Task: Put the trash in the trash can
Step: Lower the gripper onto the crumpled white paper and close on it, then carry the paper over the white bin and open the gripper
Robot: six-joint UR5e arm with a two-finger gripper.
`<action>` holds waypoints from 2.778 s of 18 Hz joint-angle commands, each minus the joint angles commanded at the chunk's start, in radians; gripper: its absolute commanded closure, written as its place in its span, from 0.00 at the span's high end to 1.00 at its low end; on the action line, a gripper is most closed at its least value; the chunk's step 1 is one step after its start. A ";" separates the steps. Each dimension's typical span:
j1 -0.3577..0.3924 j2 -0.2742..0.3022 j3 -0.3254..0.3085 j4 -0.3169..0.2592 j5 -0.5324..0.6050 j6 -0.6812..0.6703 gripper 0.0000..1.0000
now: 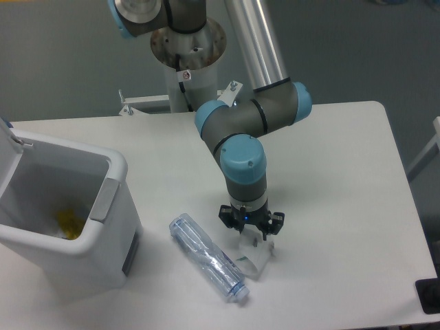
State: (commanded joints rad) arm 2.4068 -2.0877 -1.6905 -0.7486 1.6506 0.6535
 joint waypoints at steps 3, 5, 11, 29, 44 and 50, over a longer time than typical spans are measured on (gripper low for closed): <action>0.011 0.011 0.008 0.000 -0.003 -0.002 0.00; 0.034 0.024 0.023 -0.002 -0.014 0.000 0.00; 0.077 0.049 0.043 -0.002 -0.092 -0.029 0.00; -0.014 0.368 0.048 -0.012 -0.400 -0.225 0.00; -0.282 0.474 0.066 -0.011 -0.408 -0.288 0.05; -0.308 0.463 0.061 -0.011 -0.410 -0.287 0.35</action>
State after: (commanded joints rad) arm 2.0985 -1.6245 -1.6291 -0.7593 1.2410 0.3666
